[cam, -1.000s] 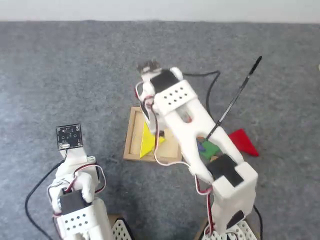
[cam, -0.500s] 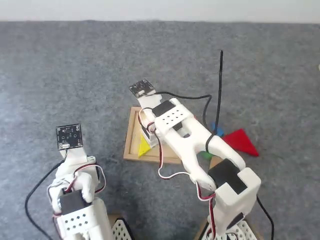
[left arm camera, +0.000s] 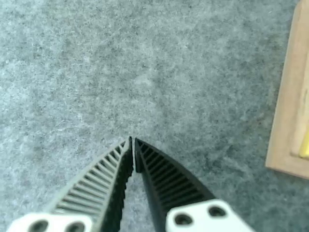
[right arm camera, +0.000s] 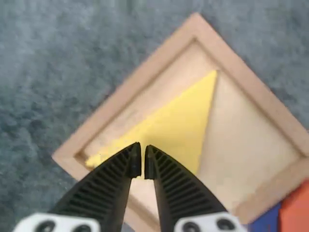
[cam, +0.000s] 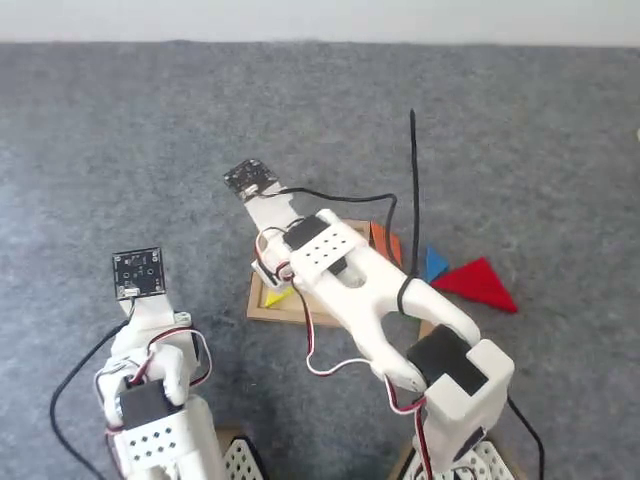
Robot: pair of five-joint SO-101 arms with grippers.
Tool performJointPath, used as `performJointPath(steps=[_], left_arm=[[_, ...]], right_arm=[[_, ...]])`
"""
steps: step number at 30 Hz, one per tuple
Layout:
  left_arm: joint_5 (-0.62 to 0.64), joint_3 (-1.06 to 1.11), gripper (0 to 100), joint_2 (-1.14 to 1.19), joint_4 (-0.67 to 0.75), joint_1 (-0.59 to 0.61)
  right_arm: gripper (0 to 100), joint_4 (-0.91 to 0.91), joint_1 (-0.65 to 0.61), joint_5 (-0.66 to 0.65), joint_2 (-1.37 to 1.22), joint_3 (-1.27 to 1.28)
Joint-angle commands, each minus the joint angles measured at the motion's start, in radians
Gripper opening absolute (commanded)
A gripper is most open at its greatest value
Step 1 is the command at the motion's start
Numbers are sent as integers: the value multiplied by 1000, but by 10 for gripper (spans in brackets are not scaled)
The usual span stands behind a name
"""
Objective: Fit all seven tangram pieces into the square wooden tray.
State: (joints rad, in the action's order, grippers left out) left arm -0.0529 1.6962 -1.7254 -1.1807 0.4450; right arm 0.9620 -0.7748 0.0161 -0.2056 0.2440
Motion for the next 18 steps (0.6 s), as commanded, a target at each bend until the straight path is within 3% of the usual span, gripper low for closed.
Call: performJointPath(steps=[1, 5, 12, 18], left_arm=[[0, -16, 12, 5, 17, 6], [0, -16, 12, 5, 17, 6], [0, -16, 12, 5, 17, 6], [0, -16, 12, 5, 17, 6]], right_arm=[[15, 130, 85, -121, 140, -61], [16, 134, 93, -310, 137, 31], [14, -101, 48, -321, 4, 91], [15, -124, 5, -321, -51, 26]])
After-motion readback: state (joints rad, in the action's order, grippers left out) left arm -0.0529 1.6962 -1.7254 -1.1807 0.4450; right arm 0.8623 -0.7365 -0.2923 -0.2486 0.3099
